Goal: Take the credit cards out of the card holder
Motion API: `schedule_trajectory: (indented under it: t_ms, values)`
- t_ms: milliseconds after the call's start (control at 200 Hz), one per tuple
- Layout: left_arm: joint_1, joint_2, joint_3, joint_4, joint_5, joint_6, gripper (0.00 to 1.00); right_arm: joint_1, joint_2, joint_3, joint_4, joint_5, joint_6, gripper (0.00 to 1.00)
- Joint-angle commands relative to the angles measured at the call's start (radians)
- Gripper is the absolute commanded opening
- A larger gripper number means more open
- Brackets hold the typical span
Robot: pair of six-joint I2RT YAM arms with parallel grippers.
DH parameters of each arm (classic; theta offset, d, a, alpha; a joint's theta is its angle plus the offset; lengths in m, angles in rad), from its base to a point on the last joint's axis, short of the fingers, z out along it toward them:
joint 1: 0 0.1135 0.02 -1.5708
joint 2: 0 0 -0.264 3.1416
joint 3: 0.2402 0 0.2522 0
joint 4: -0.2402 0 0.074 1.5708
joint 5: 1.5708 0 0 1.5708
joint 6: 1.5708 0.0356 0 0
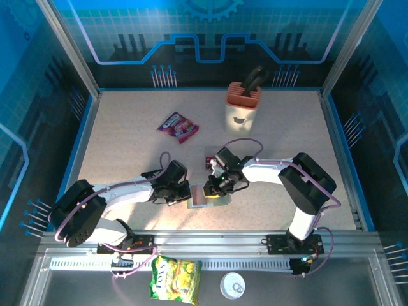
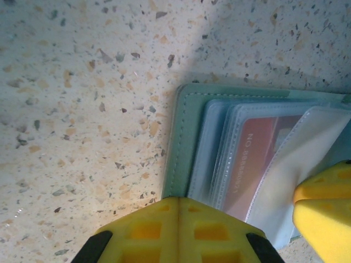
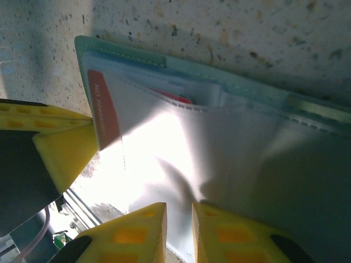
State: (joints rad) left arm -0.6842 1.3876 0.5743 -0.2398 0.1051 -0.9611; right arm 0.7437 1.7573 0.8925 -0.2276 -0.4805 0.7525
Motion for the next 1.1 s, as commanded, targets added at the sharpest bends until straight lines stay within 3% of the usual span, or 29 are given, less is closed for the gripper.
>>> schedule_trajectory:
  t_ms: [0,230,370,695,1096]
  values:
    - [0.005,0.019,0.017,-0.076,-0.03,0.023,0.0,-0.015,-0.029,-0.038,0.003,-0.023,-0.025,0.19]
    - [0.005,-0.02,0.068,-0.12,-0.036,0.028,0.0,-0.024,-0.015,-0.051,0.023,-0.044,-0.03,0.14]
    - [0.005,-0.065,0.092,-0.131,-0.029,0.026,0.05,-0.024,-0.012,-0.055,0.03,-0.046,-0.03,0.14]
    - [0.003,-0.033,0.04,0.072,0.091,-0.065,0.19,-0.024,-0.015,-0.058,0.032,-0.046,-0.031,0.14]
    - [0.004,0.036,0.03,0.112,0.117,-0.082,0.21,-0.024,-0.021,-0.064,0.033,-0.047,-0.03,0.14]
